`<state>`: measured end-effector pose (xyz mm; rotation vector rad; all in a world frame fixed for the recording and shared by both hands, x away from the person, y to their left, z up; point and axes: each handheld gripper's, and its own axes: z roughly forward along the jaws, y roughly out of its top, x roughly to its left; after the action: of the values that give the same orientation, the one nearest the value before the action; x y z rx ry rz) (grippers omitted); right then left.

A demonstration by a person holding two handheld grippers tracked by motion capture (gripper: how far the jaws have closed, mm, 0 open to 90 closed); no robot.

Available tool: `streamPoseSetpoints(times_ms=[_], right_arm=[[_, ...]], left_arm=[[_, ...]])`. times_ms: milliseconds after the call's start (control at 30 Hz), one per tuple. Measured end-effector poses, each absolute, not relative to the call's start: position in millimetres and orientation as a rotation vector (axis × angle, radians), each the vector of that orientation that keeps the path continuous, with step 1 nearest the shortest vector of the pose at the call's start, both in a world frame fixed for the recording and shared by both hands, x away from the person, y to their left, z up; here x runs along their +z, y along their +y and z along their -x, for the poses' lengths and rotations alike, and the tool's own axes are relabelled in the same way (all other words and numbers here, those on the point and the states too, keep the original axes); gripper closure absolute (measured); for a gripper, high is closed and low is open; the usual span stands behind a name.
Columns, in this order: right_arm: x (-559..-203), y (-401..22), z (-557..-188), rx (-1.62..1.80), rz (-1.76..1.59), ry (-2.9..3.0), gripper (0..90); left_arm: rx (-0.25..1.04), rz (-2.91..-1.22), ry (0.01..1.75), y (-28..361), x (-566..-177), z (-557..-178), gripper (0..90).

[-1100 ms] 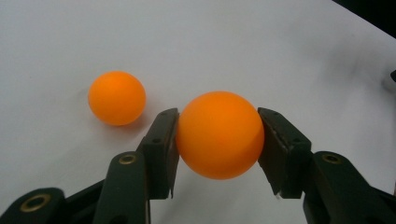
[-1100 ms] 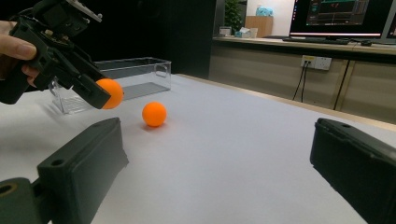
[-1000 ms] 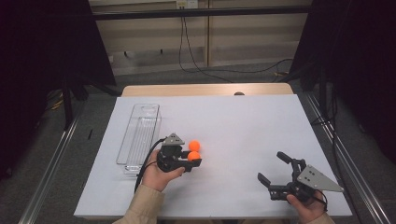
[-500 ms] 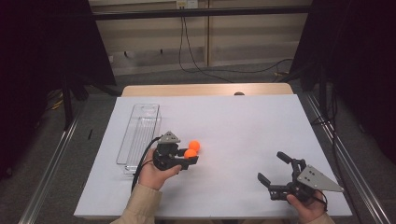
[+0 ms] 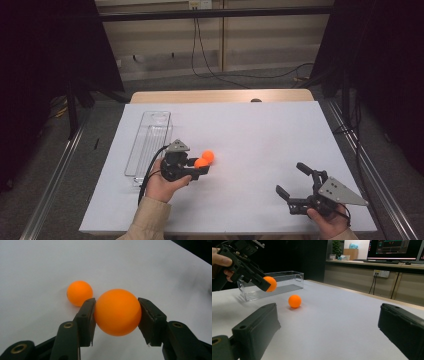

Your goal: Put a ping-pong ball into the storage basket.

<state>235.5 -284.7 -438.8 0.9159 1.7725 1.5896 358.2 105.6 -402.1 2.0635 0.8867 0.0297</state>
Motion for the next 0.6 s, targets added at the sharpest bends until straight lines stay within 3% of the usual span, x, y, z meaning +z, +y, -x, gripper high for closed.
streamPoseSetpoints(times_ms=[600], right_arm=[[-438.9, -284.5, -235.4, 1.590, -0.917, 1.778, 2.5]], left_arm=[[0.056, -2.048, 0.912, 116.0, -396.7, -360.1, 50.8]])
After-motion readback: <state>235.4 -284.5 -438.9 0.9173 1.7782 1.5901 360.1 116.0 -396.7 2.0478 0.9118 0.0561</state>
